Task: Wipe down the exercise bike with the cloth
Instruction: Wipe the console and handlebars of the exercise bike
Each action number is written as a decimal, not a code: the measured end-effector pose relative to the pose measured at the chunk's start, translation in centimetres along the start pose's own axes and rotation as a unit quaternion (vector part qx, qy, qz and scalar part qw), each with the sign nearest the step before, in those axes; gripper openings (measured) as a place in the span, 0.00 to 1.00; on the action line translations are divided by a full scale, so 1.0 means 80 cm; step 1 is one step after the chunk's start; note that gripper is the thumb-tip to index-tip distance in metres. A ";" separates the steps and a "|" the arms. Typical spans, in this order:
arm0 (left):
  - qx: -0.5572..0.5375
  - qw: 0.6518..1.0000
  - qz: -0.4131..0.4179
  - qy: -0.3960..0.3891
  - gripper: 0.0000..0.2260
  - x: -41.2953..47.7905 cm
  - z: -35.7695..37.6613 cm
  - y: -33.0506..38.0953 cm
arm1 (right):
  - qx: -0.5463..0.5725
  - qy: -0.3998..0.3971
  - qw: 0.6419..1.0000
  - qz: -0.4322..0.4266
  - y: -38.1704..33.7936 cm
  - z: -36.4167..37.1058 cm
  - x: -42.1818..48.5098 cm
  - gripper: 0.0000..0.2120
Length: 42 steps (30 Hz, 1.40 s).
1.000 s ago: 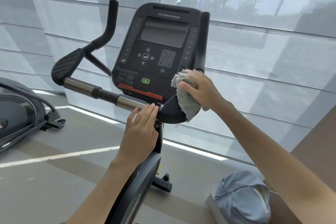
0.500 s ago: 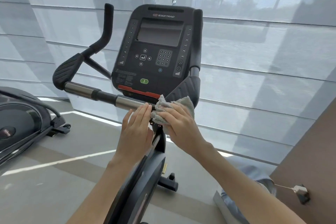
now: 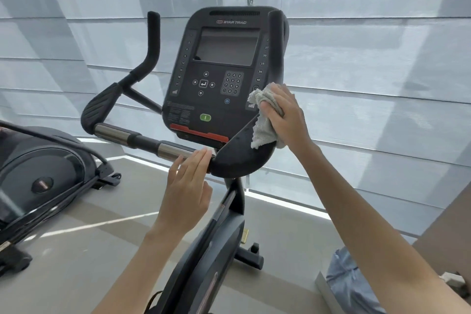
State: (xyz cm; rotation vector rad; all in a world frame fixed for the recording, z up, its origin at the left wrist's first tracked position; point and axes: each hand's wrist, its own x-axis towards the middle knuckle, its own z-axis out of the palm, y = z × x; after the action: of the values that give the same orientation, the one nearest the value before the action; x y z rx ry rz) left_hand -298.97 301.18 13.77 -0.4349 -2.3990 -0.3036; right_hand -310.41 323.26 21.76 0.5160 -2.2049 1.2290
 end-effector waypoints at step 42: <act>-0.097 0.990 0.106 -0.012 0.27 -0.005 -0.006 -0.122 | -0.231 0.197 0.953 -0.003 -0.125 0.153 -0.153 0.21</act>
State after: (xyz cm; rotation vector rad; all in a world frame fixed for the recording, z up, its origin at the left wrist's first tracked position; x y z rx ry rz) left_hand -302.16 292.00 12.82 -0.7791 -2.3292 -0.4391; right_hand -298.73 308.46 15.25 0.0766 -2.0399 0.6935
